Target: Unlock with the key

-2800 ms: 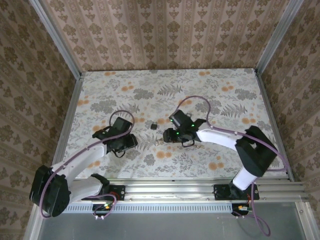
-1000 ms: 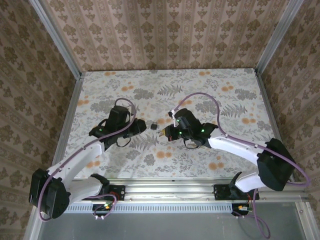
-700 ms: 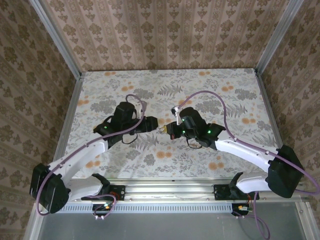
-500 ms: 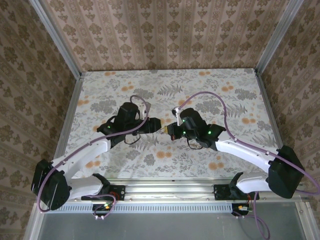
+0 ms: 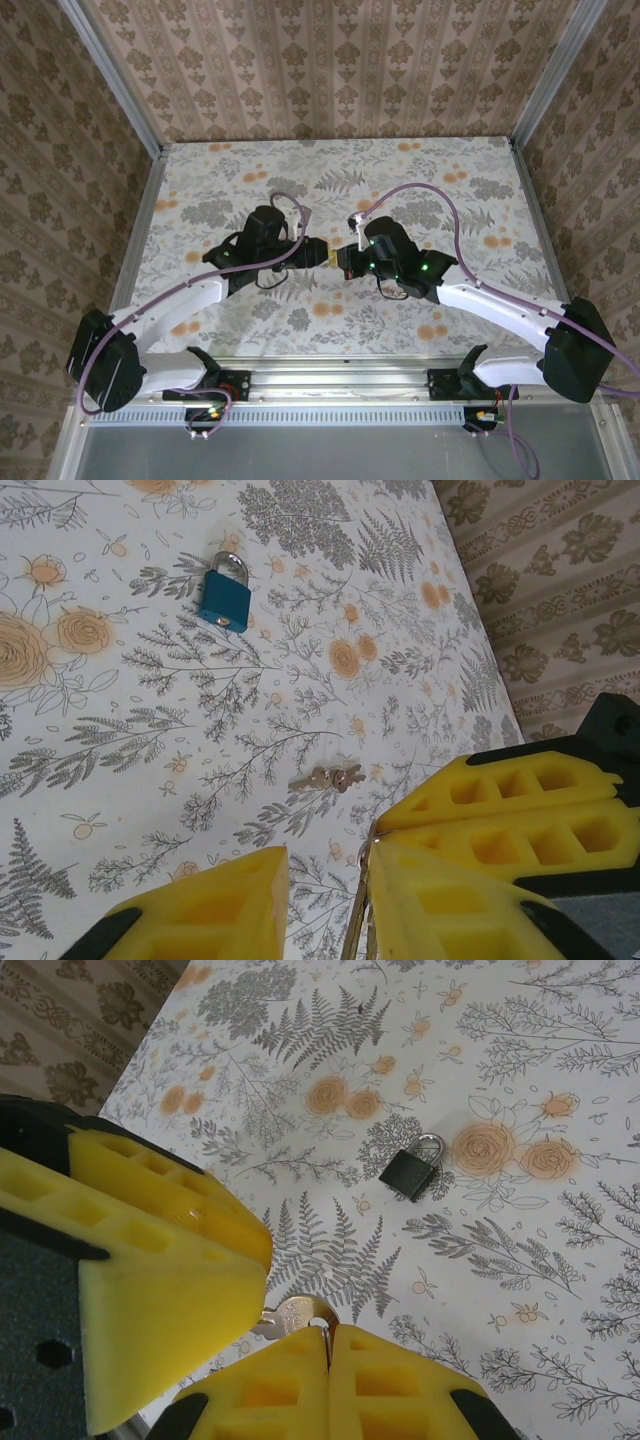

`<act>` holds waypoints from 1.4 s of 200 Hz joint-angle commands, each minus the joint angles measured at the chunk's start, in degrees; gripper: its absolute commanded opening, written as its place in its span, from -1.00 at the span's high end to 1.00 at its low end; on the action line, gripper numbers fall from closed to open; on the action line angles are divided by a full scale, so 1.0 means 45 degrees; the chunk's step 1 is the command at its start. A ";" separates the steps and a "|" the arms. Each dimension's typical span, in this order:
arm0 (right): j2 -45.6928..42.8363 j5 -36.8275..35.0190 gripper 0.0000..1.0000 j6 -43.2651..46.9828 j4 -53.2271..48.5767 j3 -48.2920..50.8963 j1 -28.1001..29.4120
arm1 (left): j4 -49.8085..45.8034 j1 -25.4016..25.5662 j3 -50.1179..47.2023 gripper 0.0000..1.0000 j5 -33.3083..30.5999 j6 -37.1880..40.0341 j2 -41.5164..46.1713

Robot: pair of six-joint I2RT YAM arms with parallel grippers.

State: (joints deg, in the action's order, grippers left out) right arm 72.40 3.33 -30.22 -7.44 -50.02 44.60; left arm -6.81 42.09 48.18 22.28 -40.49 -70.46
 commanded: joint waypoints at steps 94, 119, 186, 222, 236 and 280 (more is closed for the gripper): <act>-0.0425 -0.0522 1.00 -0.0199 0.0315 0.0197 -0.0106 | 0.0506 0.0157 -0.0237 0.50 0.0301 -0.0118 -0.0007; -0.0394 -0.0508 1.00 -0.0246 0.0336 0.0197 -0.0156 | 0.0613 0.0196 -0.0278 0.50 0.0376 -0.0160 -0.0066; -0.0411 -0.0488 1.00 -0.0282 0.0314 0.0217 -0.0188 | 0.0555 0.0218 -0.0316 0.59 0.0300 -0.0078 -0.0046; -0.0409 -0.0495 1.00 -0.0260 0.0315 0.0236 -0.0217 | 0.0542 0.0216 -0.0281 0.95 0.0303 -0.0028 -0.0047; -0.0406 -0.0548 1.00 -0.0241 0.0259 0.0246 -0.0242 | 0.0380 0.0223 -0.0193 1.00 0.0194 0.0122 -0.0008; -0.0988 -0.0182 0.38 -0.0122 -0.0329 0.0691 -0.1159 | -0.1078 0.0036 0.0418 1.00 -0.0173 0.1279 -0.0124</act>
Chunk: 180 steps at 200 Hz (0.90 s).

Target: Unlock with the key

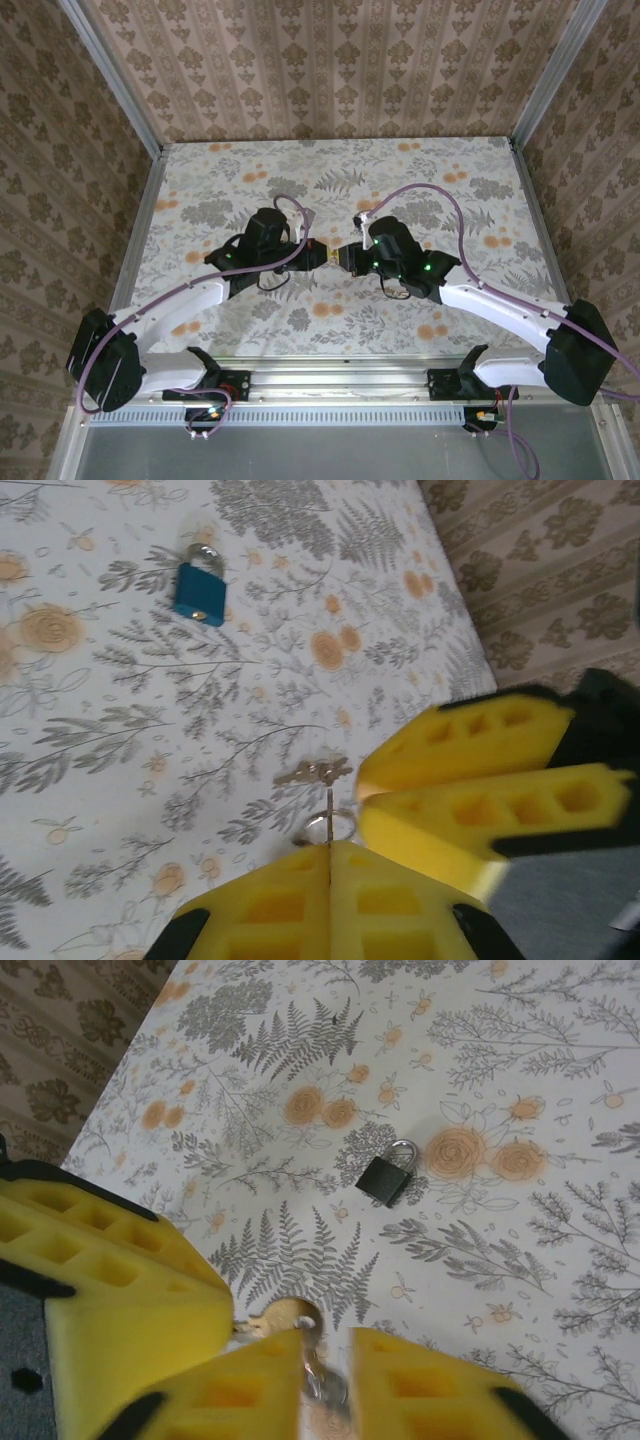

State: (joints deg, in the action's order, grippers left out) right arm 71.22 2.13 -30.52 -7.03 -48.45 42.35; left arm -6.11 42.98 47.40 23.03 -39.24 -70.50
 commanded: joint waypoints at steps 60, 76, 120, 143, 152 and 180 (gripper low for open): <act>-0.1923 0.4477 0.24 -0.0590 0.0086 0.1020 -0.3340 | -0.3181 -0.1218 0.2058 1.00 0.1112 0.2770 -0.0362; -0.1772 0.5799 0.12 -0.0921 0.0653 0.1017 -0.3687 | -0.3329 -0.1324 0.2513 1.00 0.1988 0.3111 -0.0584; -0.1327 0.8652 0.04 -0.2082 0.3101 0.1215 -0.4020 | -0.2738 -0.1271 0.2980 1.00 0.4482 0.3193 -0.1023; -0.1080 0.9408 0.14 -0.2343 0.3679 0.1159 -0.4020 | -0.2572 -0.1115 0.3132 1.00 0.4811 0.3298 -0.0882; -0.1023 0.9539 0.15 -0.2398 0.3799 0.1133 -0.4019 | -0.2482 -0.1057 0.3177 1.00 0.4956 0.3296 -0.0857; -0.0832 0.9831 0.07 -0.2614 0.4092 0.1183 -0.4011 | -0.2151 -0.0910 0.3175 1.00 0.5242 0.3248 -0.0798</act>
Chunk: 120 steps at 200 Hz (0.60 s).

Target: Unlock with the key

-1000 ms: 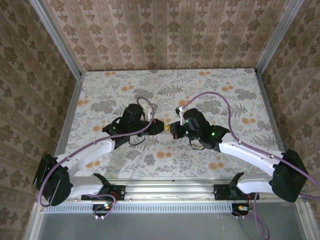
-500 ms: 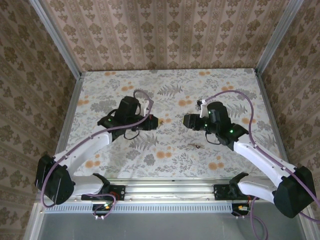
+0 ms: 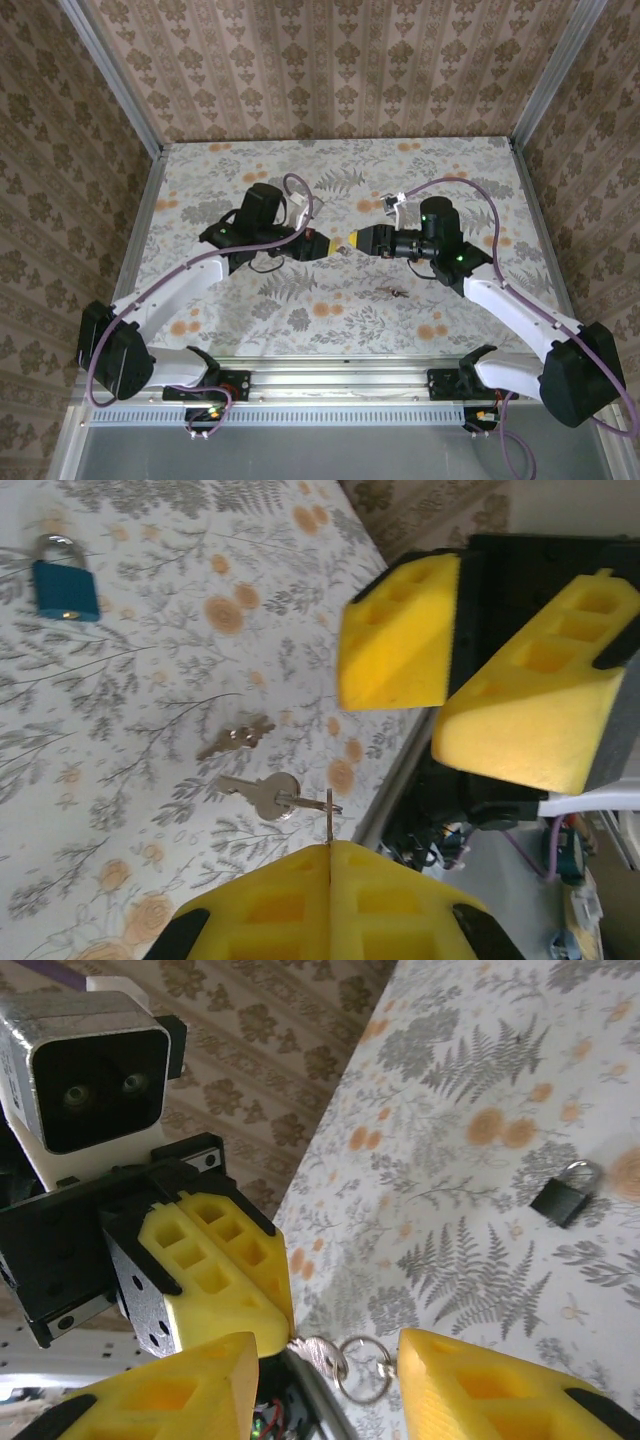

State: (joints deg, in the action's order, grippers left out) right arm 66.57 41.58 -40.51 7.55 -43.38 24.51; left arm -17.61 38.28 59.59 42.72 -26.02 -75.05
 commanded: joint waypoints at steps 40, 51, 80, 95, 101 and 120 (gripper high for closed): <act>0.0237 0.1246 0.07 -0.0490 0.1054 0.0274 -0.0056 | 0.0696 0.0145 0.0414 1.00 0.1086 0.0209 0.0270; 0.0336 0.1441 0.09 -0.0470 0.1032 0.0264 -0.0057 | 0.0872 0.0145 0.0361 1.00 0.1184 0.0123 0.0261; 0.0417 0.1782 0.18 -0.0548 0.1172 0.0308 0.0017 | 0.1189 0.0144 0.0186 1.00 0.1246 0.0003 0.0290; 0.0366 0.1889 0.26 -0.0512 0.1184 0.0340 0.0046 | 0.1226 0.0133 0.0121 1.00 0.1249 -0.0024 0.0310; 0.0338 0.1928 0.30 -0.0490 0.1168 0.0335 0.0041 | 0.1200 0.0145 0.0107 1.00 0.1231 -0.0020 0.0310; 0.0359 0.2007 0.36 -0.0412 0.1106 0.0340 0.0061 | 0.1178 0.0126 0.0065 1.00 0.1229 0.0007 0.0310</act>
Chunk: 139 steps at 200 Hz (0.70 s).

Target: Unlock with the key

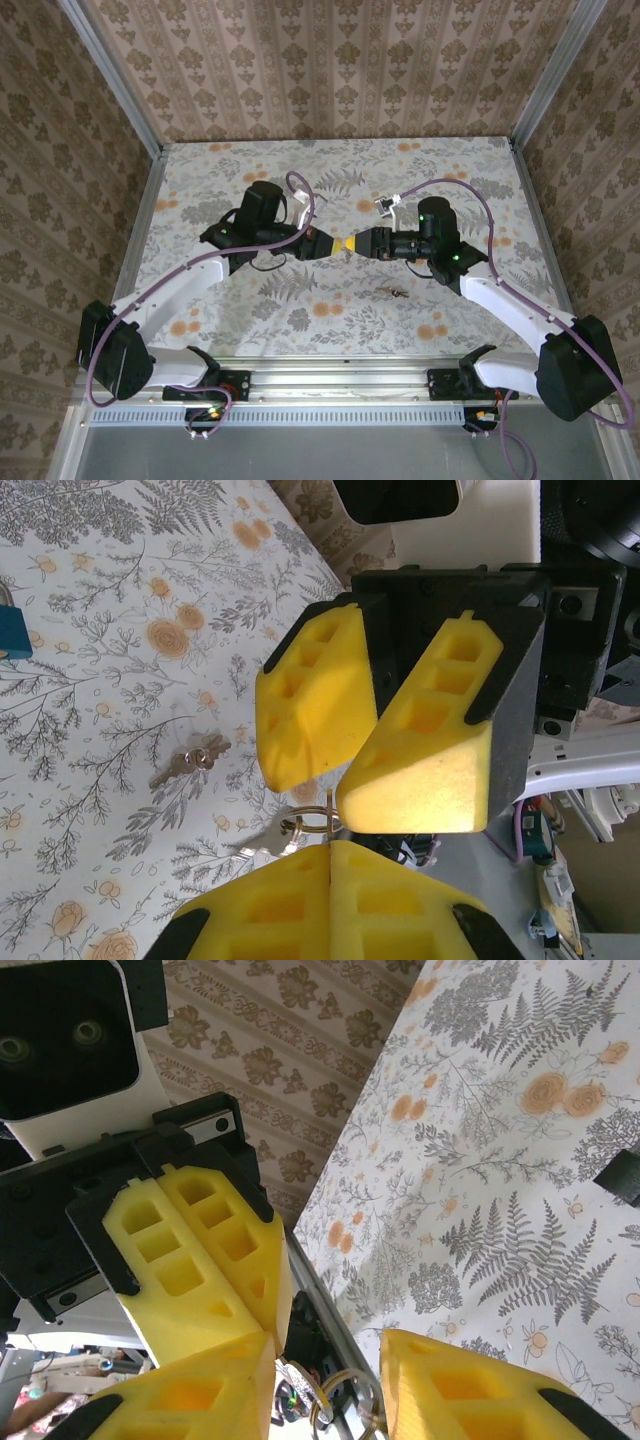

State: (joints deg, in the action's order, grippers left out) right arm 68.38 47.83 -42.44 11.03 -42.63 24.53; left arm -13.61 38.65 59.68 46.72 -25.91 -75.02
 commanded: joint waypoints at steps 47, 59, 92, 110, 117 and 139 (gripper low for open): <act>-0.0020 0.0869 0.41 0.0123 0.0295 0.0109 0.0134 | 0.0224 -0.0016 0.0029 1.00 0.0360 0.0031 0.0362; -0.0004 0.0946 0.47 0.0189 0.0227 0.0087 0.0134 | 0.0214 -0.0050 0.0019 1.00 0.0360 0.0042 0.0363; 0.0057 0.1058 0.62 0.0377 0.0036 0.0021 0.0153 | 0.0300 -0.0074 -0.0040 1.00 0.0399 0.0047 0.0341; 0.0044 0.1089 0.79 0.0550 -0.0073 0.0001 0.0170 | 0.0336 -0.0169 -0.0106 1.00 0.0419 -0.0030 0.0344; 0.0015 0.1055 0.85 0.0661 -0.0188 -0.0033 0.0191 | 0.0496 -0.0229 -0.0181 1.00 0.0466 -0.0128 0.0374; -0.0048 0.0750 1.00 0.1194 -0.0822 -0.0240 0.0372 | 0.1081 -0.0400 -0.0404 1.00 0.0491 -0.0618 0.0402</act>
State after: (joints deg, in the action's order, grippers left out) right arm 68.38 50.17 -40.14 10.57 -42.65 24.93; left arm -13.17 37.58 59.09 47.88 -26.52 -74.83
